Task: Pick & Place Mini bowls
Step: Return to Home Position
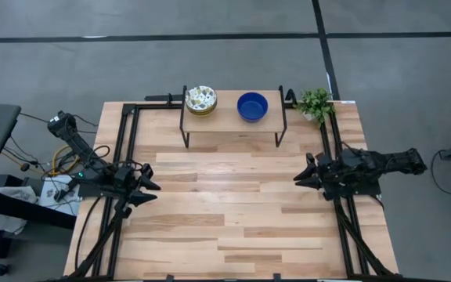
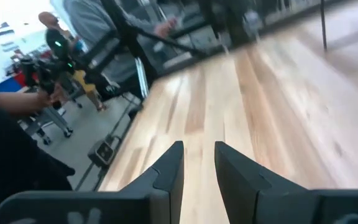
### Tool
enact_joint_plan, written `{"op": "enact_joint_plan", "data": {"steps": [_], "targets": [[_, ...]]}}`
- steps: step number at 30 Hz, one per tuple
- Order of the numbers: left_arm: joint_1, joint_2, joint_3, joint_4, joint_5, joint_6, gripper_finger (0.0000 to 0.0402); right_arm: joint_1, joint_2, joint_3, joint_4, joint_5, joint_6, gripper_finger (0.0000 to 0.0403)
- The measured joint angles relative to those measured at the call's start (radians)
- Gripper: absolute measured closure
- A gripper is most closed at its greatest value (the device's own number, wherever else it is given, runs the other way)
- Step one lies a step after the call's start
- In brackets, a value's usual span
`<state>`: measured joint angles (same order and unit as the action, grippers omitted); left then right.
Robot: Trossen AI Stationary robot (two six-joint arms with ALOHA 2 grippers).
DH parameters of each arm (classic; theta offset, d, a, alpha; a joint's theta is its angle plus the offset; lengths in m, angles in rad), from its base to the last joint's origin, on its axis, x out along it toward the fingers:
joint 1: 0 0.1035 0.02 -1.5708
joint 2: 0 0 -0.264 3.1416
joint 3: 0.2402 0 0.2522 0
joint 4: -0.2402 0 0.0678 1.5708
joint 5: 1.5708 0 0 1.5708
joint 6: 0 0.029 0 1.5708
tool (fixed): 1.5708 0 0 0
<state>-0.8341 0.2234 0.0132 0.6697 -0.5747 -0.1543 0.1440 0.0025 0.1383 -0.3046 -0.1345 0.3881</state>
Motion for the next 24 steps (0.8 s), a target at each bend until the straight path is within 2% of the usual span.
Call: {"op": "enact_joint_plan", "data": {"steps": [3,24], "targets": [[0.000,0.000,0.000,0.000,0.000,0.000,0.0259,0.000,0.000,0.000,-0.060,0.001,0.053,0.0324],[0.000,0.000,0.000,0.004,0.000,-0.001,0.0259,0.000,0.000,0.000,-0.057,0.004,0.058,0.0324]]}}
